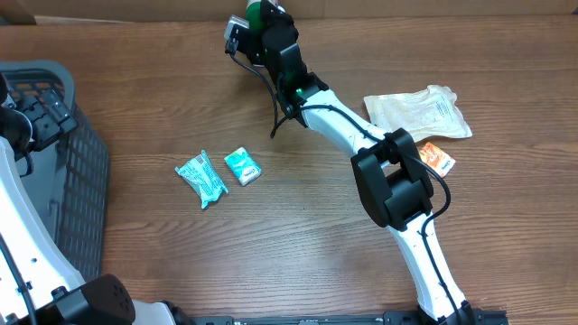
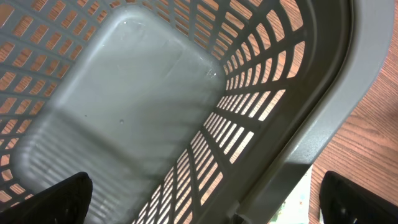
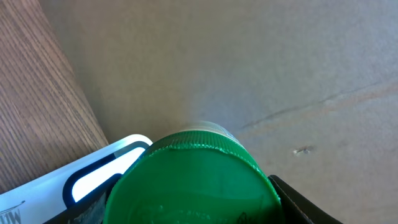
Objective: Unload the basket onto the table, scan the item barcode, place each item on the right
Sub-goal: 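Hold the jar in front of the scanner window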
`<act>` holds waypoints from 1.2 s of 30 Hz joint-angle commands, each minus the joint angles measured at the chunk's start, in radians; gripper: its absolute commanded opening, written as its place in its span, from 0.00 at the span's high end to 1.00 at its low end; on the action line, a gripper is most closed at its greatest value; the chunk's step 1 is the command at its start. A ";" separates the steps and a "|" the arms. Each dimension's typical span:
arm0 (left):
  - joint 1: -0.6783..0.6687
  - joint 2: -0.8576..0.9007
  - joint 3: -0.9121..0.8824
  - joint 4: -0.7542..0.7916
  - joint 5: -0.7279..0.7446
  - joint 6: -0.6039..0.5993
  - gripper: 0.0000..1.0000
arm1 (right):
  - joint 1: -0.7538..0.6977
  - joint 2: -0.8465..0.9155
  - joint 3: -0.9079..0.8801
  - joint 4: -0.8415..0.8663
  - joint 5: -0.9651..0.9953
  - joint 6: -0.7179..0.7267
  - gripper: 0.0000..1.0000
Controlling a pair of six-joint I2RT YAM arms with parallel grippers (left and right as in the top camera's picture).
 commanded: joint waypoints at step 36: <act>0.002 0.004 0.007 0.001 0.003 -0.006 0.00 | 0.088 -0.479 0.014 -1.122 -0.205 1.123 0.85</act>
